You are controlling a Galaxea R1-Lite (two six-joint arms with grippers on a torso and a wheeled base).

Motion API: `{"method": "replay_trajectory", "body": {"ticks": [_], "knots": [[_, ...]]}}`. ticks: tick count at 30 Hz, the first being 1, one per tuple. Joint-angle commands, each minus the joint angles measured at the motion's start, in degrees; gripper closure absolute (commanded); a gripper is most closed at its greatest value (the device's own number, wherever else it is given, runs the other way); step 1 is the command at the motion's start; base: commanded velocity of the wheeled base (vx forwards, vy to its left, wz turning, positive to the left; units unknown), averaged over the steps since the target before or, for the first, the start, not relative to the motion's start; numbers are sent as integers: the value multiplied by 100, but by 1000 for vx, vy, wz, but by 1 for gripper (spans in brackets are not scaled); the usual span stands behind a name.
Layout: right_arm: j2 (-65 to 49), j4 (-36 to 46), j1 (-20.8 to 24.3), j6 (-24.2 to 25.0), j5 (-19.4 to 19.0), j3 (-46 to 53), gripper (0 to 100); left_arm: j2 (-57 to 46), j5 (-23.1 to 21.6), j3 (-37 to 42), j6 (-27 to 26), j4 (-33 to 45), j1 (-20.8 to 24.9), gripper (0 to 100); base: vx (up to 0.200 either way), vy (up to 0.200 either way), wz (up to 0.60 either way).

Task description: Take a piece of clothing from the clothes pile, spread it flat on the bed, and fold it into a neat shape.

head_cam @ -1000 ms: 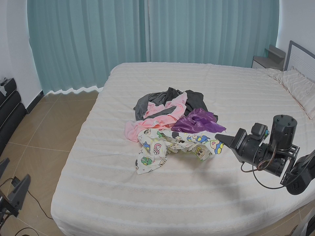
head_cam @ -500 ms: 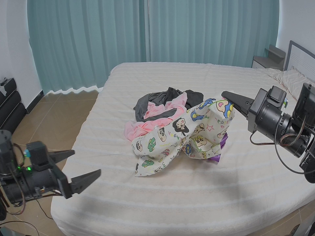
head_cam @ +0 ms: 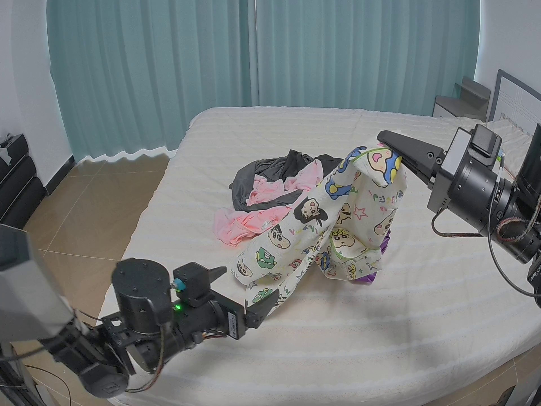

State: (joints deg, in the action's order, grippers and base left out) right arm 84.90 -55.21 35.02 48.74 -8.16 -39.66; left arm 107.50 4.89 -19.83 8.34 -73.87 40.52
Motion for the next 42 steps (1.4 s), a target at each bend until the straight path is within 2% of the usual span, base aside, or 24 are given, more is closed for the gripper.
{"method": "replay_trajectory", "body": {"ticks": [1, 9, 16, 27, 39, 40, 42], "knots": [[1, 37, 101, -22, 7, -77, 100, 1748, 408, -47, 151, -848, 307, 0, 0, 0, 0], [229, 28, 101, -22, 42, -139, 100, 2267, 399, -407, 203, -857, 184, 0, 0, 0, 0], [256, 28, 75, -22, 51, -139, 100, 2566, 408, -847, 625, -848, 158, 0, 0, 0, 0], [141, 37, -66, -22, 68, -350, 100, 3190, 443, -1576, 616, -848, 96, 0, 0, 0, 0], [53, 37, -57, -13, 104, -297, 100, 3972, 575, -2675, 652, -839, -361, 0, 0, 0, 0], [36, 37, -66, -13, 112, -271, 100, 4121, 583, -2851, 652, -848, -387, 100, 0, 0, 0], [36, 37, -92, -13, 121, -262, 100, 4121, 575, -2833, 678, -848, -387, 100, 0, 0, 0]]}}
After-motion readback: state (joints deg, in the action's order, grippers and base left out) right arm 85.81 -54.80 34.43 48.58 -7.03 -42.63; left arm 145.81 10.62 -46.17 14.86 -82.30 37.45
